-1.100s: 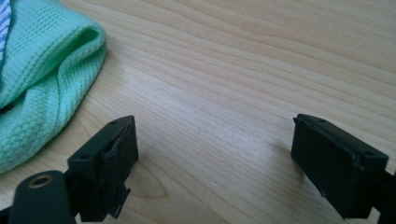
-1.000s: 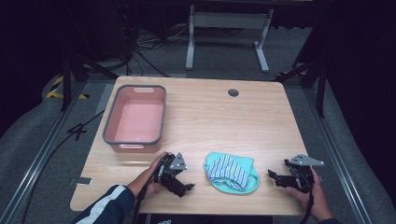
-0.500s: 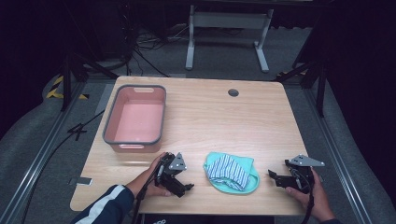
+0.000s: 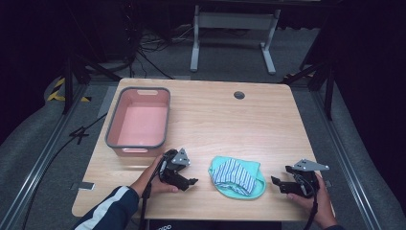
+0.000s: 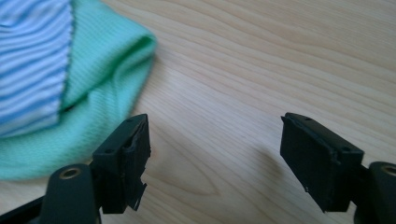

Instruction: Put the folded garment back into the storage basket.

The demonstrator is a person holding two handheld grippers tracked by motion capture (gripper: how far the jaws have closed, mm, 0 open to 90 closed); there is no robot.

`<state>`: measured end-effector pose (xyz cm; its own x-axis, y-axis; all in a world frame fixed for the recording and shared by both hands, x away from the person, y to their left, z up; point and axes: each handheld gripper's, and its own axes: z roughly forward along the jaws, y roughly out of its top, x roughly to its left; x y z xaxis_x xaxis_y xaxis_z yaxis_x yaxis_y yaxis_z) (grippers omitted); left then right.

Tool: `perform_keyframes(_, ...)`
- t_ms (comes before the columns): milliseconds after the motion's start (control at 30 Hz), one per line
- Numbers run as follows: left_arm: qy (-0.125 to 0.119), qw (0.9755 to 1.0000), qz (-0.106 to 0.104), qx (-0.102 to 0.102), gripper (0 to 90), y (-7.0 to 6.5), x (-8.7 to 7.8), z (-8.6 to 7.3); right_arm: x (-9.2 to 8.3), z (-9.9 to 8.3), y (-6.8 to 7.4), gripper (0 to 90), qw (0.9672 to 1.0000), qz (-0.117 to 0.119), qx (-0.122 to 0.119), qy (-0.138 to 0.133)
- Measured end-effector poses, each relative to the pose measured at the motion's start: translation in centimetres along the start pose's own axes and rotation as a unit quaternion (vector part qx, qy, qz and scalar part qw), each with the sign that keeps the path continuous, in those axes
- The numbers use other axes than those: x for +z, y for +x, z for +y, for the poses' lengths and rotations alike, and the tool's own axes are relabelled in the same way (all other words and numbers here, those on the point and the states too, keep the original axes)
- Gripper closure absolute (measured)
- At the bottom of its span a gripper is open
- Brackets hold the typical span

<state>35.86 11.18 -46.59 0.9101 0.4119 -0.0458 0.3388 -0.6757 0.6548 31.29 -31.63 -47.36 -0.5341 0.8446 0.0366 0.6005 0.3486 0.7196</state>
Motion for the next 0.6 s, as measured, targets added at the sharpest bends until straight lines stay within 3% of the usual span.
perform_keyframes(300, -0.001, 0.9999, 0.001, 0.011, 21.7, 0.3, 1.3, 2.0, -0.1, 1.5, 2.7, 32.5, 0.9995, 0.021, -0.023, -0.006)
perform_keyframes(600, -0.006, 0.9999, 0.012, 0.010, 21.6, 0.3, 3.3, 3.7, 1.7, 2.8, 4.9, 34.8, 0.9989, 0.027, -0.038, 0.005)
